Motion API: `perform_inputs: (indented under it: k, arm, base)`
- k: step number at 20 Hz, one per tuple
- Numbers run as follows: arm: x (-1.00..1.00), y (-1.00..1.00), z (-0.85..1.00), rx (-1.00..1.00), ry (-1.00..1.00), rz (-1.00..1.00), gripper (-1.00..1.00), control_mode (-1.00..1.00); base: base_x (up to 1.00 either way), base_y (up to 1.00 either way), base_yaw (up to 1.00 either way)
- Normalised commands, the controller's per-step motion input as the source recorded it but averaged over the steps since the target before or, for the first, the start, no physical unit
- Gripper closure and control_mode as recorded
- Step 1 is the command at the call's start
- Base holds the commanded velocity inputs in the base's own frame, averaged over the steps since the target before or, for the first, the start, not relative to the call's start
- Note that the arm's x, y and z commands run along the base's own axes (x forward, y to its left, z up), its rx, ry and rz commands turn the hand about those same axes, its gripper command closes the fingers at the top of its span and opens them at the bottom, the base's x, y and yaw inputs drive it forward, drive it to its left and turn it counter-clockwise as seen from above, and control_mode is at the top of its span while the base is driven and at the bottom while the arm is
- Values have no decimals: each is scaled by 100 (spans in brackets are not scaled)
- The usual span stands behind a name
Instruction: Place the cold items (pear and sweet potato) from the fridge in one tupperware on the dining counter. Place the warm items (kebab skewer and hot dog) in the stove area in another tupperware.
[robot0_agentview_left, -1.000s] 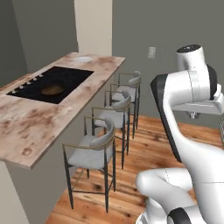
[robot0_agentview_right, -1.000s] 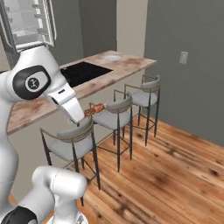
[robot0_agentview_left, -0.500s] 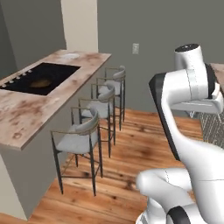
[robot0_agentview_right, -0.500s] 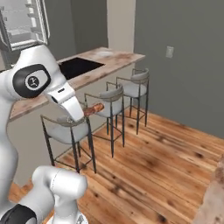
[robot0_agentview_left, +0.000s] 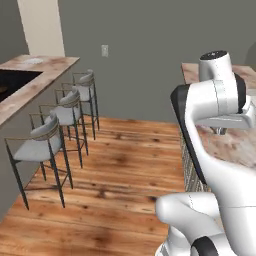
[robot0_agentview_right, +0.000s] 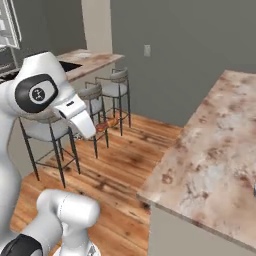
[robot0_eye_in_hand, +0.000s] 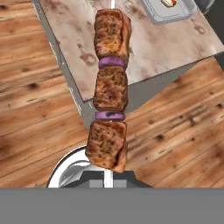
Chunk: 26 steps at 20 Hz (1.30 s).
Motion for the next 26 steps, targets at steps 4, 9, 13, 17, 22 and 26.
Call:
perform_inputs:
  k: [4, 9, 13, 17, 22, 26]
  arm:
    - [0, 0, 0, 0, 0, 0, 100, 100]
    - [0, 0, 0, 0, 0, 0, 100, 100]
    - [0, 0, 0, 0, 0, 0, 100, 100]
    - [0, 0, 0, 0, 0, 0, 100, 100]
    - [0, 0, 0, 0, 0, 0, 100, 100]
    - [0, 0, 0, 0, 0, 0, 100, 100]
  base:
    - [-86, -92, -29]
    - [-34, -100, -15]
    - [20, -99, -1]
    - [43, -94, 0]
    - [72, -69, 4]
    - [80, -43, 11]
